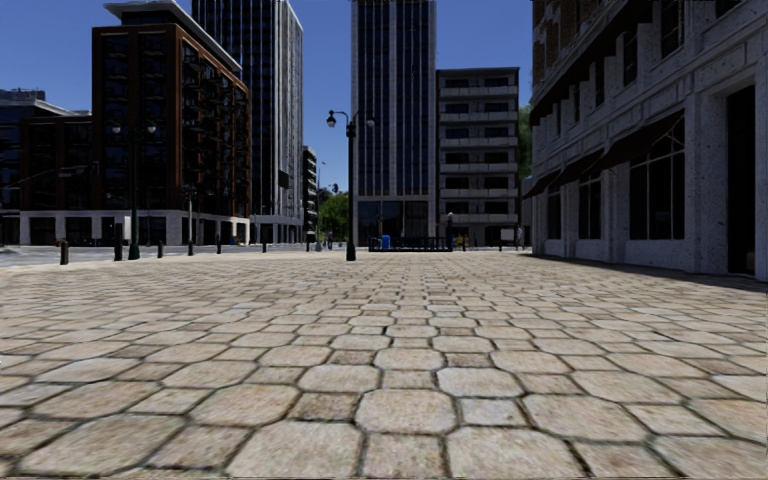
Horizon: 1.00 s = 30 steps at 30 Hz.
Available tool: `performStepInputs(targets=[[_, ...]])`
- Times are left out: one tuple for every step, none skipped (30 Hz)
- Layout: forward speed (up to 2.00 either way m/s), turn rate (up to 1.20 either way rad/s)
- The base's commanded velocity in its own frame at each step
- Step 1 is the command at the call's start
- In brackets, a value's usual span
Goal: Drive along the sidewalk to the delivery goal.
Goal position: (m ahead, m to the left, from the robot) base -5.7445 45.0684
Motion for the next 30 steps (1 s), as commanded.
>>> performStepInputs(targets=[[2.0, 0.52], [2.0, 0.52], [2.0, 0.47], [2.0, 0.47], [2.0, 0.42], [2.0, 0.0], [2.0, 0.0], [2.0, 0.0], [2.0, 0.0], [2.0, 0.0], [2.0, 0.0], [2.0, 0.0], [2.0, 0.0], [2.0, 0.0], [2.0, 0.0], [2.0, 0.0], [2.0, 0.0], [2.0, 0.0], [2.0, 0.0], [2.0, 0.0], [2.0, 0.0], [2.0, 0.0], [2.0, 0.1], [2.0, 0.18], [2.0, 0.18], [2.0, 0.21], [2.0, 0.21], [2.0, 0.21], [2.0, 0.21], [2.0, 0.21]])
